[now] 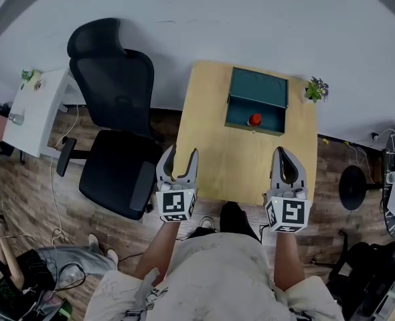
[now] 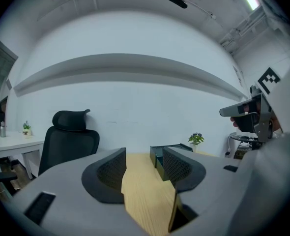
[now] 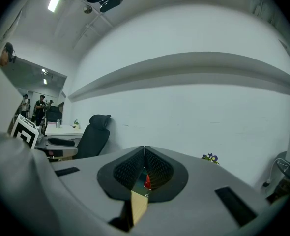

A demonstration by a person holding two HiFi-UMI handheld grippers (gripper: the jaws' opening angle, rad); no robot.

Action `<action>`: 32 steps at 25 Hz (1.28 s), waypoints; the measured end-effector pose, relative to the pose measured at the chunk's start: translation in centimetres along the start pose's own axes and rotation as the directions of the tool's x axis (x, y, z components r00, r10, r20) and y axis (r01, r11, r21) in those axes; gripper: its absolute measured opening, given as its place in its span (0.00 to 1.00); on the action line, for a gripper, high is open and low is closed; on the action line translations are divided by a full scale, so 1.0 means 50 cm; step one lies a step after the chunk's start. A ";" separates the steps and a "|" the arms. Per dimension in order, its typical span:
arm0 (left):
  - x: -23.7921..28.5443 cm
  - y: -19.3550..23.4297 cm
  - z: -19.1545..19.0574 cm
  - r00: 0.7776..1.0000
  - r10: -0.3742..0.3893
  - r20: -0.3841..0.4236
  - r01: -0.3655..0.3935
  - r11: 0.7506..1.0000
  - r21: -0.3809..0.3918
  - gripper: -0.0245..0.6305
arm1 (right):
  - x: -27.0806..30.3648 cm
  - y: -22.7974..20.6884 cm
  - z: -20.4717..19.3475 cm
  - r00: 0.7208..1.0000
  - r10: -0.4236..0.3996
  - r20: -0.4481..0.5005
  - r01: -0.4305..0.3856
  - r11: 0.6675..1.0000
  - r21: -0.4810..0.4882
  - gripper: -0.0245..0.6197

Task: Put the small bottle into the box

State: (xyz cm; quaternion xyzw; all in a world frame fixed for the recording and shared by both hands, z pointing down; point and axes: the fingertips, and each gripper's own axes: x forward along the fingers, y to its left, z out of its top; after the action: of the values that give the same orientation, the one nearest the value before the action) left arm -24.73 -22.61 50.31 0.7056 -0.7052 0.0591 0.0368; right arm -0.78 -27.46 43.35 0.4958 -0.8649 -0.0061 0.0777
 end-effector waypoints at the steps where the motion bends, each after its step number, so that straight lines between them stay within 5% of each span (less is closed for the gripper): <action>1: 0.000 0.000 0.004 1.000 -0.002 0.003 0.002 1.000 0.002 0.40 | 0.000 0.001 0.002 1.000 -0.002 0.001 0.002 1.000 -0.001 0.06; 8: -0.005 0.007 0.080 0.997 -0.014 0.078 0.014 1.000 0.001 0.40 | 0.000 0.001 0.023 1.000 -0.019 0.023 0.020 1.000 -0.013 0.06; 20: -0.038 -0.018 0.301 0.948 -0.072 0.311 0.003 0.976 0.217 0.40 | -0.020 -0.042 0.151 0.979 -0.080 0.190 0.084 0.996 -0.012 0.06; 32: -0.041 -0.034 0.329 0.934 -0.087 0.348 0.005 0.973 0.230 0.40 | -0.033 -0.061 0.147 0.976 -0.107 0.189 0.110 0.994 -0.007 0.06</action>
State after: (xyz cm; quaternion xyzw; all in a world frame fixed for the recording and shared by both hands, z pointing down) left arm -22.49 -22.80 33.82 0.7206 -0.6721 0.0092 -0.1701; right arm 1.62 -28.07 35.60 0.5387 -0.8400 -0.0645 -0.0006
